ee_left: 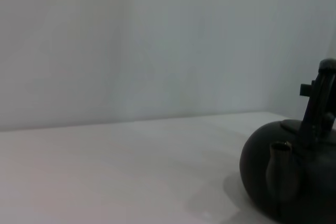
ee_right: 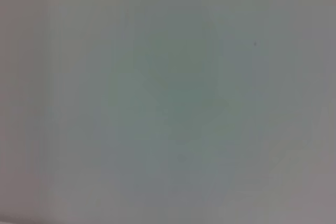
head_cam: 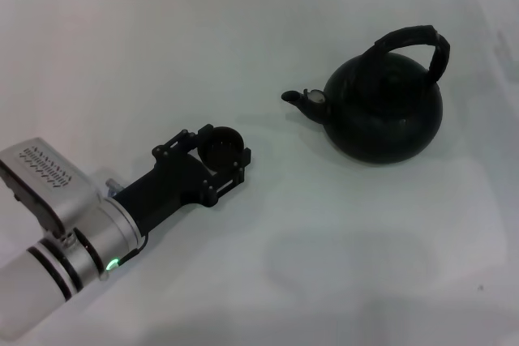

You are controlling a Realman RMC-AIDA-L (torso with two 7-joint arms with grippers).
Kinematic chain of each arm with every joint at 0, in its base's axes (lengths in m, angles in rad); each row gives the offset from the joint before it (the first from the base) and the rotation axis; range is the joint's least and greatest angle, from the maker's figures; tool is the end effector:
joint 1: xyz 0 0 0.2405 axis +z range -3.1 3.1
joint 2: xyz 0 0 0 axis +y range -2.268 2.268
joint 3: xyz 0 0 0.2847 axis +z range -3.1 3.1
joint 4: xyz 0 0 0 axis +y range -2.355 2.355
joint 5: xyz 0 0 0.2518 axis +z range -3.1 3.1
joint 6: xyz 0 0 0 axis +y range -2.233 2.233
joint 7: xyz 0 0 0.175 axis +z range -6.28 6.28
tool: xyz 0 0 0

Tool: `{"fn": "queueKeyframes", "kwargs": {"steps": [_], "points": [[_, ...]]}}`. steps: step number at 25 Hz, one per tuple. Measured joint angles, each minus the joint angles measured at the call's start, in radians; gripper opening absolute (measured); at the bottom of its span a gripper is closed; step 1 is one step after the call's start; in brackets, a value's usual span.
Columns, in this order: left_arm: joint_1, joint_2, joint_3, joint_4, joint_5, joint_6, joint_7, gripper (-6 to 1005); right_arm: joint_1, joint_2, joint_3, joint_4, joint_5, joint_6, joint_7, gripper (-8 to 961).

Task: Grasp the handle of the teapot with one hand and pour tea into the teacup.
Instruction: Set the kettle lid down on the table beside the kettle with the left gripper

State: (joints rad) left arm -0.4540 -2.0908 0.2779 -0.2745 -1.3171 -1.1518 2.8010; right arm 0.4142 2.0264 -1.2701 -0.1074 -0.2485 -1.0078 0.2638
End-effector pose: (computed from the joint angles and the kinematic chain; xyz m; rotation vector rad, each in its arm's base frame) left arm -0.3328 0.2895 -0.1922 -2.2984 -0.6893 -0.7412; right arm 0.4376 0.3916 -0.0125 -1.6301 0.5968 0.4775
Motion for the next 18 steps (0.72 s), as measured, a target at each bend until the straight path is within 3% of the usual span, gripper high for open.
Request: {"fn": "queueKeyframes", "kwargs": {"steps": [18], "points": [[0.017,0.0,0.001,0.003,0.001,0.031,0.0,701,-0.002,0.0,0.0,0.007,-0.002,-0.006,0.0,665]]}}
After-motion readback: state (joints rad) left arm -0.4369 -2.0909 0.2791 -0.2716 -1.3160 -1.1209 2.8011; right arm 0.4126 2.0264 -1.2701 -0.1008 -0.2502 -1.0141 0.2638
